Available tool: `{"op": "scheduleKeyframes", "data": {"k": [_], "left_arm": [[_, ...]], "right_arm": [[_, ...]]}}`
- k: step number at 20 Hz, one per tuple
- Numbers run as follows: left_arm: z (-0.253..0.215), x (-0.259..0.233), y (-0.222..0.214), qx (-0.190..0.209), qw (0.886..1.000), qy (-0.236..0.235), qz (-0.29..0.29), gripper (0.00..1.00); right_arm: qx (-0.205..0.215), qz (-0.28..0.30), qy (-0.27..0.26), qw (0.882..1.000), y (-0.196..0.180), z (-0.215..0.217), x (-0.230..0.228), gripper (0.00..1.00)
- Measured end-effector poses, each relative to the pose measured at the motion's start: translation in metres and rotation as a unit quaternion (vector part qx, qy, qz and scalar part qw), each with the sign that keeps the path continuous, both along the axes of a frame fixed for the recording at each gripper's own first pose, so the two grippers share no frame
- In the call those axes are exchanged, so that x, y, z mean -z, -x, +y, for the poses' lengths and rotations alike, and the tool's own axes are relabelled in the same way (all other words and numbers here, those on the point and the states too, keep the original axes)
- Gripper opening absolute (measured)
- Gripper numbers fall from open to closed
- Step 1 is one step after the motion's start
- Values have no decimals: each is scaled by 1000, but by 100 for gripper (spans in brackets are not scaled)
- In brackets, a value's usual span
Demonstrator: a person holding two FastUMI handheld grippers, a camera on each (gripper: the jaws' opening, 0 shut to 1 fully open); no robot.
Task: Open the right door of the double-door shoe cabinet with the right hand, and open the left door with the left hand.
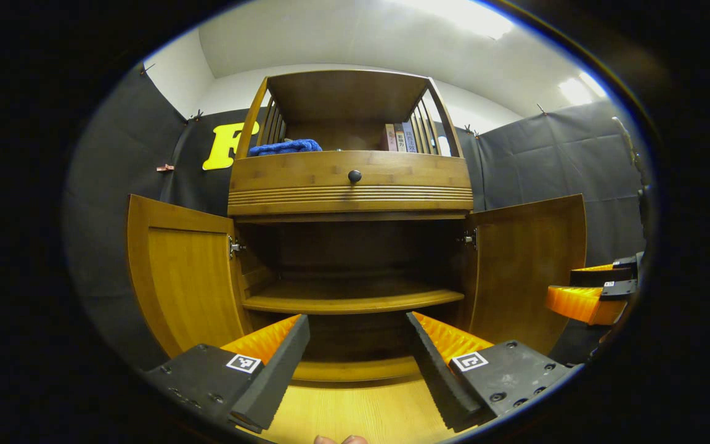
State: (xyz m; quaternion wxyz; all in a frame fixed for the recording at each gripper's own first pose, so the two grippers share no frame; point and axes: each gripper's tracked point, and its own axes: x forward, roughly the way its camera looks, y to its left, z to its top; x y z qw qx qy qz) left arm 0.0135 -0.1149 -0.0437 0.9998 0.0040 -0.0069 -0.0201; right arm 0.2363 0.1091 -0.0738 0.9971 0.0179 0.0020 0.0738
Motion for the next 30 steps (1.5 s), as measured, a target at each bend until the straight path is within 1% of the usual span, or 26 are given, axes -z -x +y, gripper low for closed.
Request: {"op": "scheduleKeyframes", "data": {"k": [1,3,9,10,13,14,15,16,17,18,19,26,27,30], "left_arm": [[0,0,0,0,1000,0,0,96],[0,0,0,1,1000,-4,0,99],[2,2,-2,-1,1000,-6,2,99],[2,2,-3,-1,1000,-5,2,97],[3,1,-4,-2,1000,-6,1,99],[2,2,-5,-1,1000,-6,0,99],[2,1,-6,-1,1000,-6,0,97],[2,2,-6,-1,1000,-6,0,99],[2,1,-7,0,1000,-6,1,97],[2,2,-7,-1,1000,-7,0,98],[2,2,-6,-1,1000,-8,0,96],[5,-1,-6,-5,1000,-11,-6,96],[5,-1,-6,-5,1000,-12,-6,98],[7,-1,-4,-6,1000,-12,-7,97]], "right_arm": [[1,1,0,1000,-1,1,1,96],[1,2,1,1000,-1,0,2,98],[1,2,4,1000,-3,3,3,96],[1,2,5,1000,-3,3,3,95],[1,1,5,1000,-4,4,2,96],[2,0,6,1000,-4,4,2,100],[2,-1,7,1000,-5,4,2,98],[2,0,8,1000,-5,3,2,97],[3,-1,8,1000,-6,3,2,95],[3,0,8,1000,-6,3,2,95],[3,-1,8,1000,-5,3,1,95],[4,-4,11,1000,-6,4,1,96],[4,-4,12,1000,-6,4,1,96],[4,-4,12,1000,-5,4,1,95]]}}
